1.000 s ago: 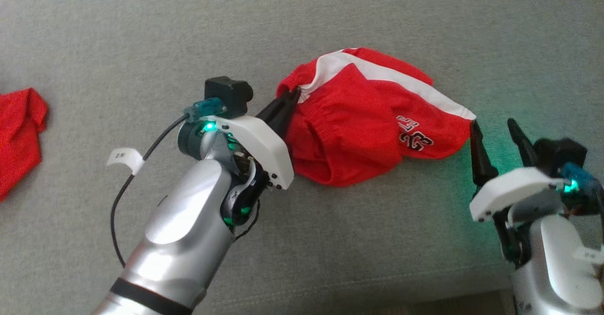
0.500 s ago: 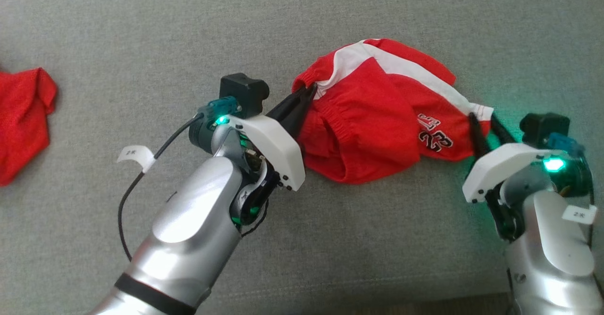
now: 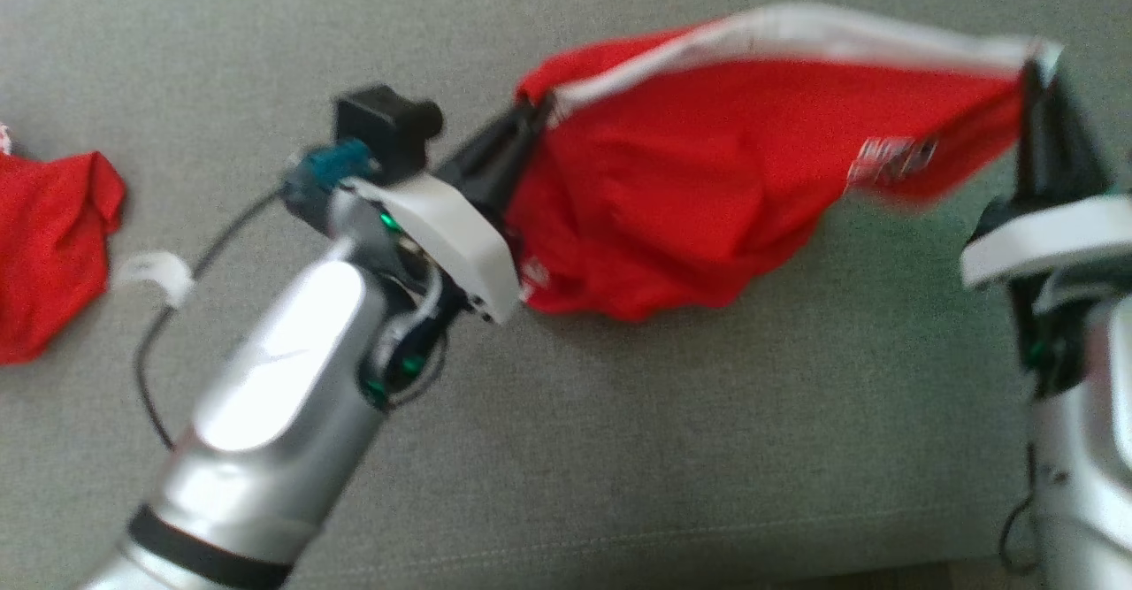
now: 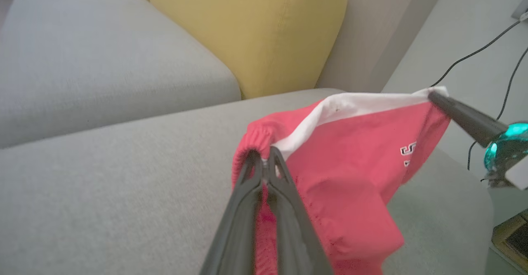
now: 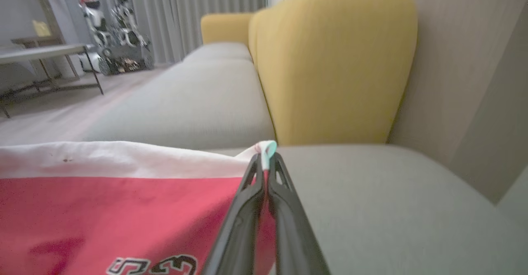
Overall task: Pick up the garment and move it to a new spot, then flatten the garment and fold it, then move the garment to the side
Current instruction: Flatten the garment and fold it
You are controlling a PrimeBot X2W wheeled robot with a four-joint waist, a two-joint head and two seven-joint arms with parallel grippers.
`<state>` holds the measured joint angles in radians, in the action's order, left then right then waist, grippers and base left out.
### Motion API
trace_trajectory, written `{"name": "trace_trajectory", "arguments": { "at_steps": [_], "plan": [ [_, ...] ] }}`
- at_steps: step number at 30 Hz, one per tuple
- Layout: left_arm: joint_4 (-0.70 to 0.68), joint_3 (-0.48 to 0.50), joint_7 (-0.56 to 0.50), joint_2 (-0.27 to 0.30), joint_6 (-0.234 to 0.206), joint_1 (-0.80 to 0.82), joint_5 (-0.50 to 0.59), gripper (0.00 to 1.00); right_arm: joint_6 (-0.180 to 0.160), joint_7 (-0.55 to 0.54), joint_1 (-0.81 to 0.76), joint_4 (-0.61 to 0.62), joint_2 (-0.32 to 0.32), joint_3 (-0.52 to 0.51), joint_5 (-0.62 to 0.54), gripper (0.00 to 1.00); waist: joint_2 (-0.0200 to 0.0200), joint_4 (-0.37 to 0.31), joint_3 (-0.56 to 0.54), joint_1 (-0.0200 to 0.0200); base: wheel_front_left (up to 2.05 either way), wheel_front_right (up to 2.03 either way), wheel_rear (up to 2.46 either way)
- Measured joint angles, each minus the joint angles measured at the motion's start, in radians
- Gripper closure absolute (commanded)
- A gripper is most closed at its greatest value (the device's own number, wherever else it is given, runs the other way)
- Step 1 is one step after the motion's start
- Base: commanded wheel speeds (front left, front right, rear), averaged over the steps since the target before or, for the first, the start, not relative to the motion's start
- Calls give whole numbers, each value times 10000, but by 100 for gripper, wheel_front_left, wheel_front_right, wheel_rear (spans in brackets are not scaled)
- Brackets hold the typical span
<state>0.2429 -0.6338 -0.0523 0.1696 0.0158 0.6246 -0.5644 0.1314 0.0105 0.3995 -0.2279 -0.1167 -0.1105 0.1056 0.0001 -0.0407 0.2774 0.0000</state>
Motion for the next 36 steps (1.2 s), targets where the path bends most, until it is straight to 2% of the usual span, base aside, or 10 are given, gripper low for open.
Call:
{"name": "trace_trajectory", "arguments": {
  "at_steps": [5,11,14,18,22,26,31,36],
  "plan": [
    [-1269,372,-451,658,-247,496,111,100,0,-52,642,1868,-431,107,31,100,0,62,-387,0,0,0,0],
    [-2920,1058,-815,1212,-625,1432,337,100,0,-681,1103,4031,-936,176,33,100,0,193,-757,0,0,0,0],
    [-3590,1281,-1041,1386,-786,1706,357,100,0,-1104,1178,4635,-995,234,104,100,0,260,-822,0,0,0,0],
    [-3708,1304,-1149,1446,-878,1723,353,100,0,-1448,1180,4698,-999,311,278,100,0,312,-733,0,0,0,0],
    [-3206,1302,-1127,1444,-779,1859,351,100,0,-1530,1490,4052,-1039,443,650,100,0,336,-475,0,0,0,0],
    [-1835,1379,-650,1321,-466,2750,351,100,0,-1521,2959,2663,-1058,738,1317,100,0,331,-89,0,0,0,0],
    [646,1471,621,732,219,4871,700,100,0,-957,5586,397,-1062,1277,1850,100,-1,402,422,1,0,0,0],
    [3369,1588,2138,36,393,6591,930,100,0,184,7886,-2247,-765,1733,2054,100,0,505,596,0,0,0,0]
  ]
}}
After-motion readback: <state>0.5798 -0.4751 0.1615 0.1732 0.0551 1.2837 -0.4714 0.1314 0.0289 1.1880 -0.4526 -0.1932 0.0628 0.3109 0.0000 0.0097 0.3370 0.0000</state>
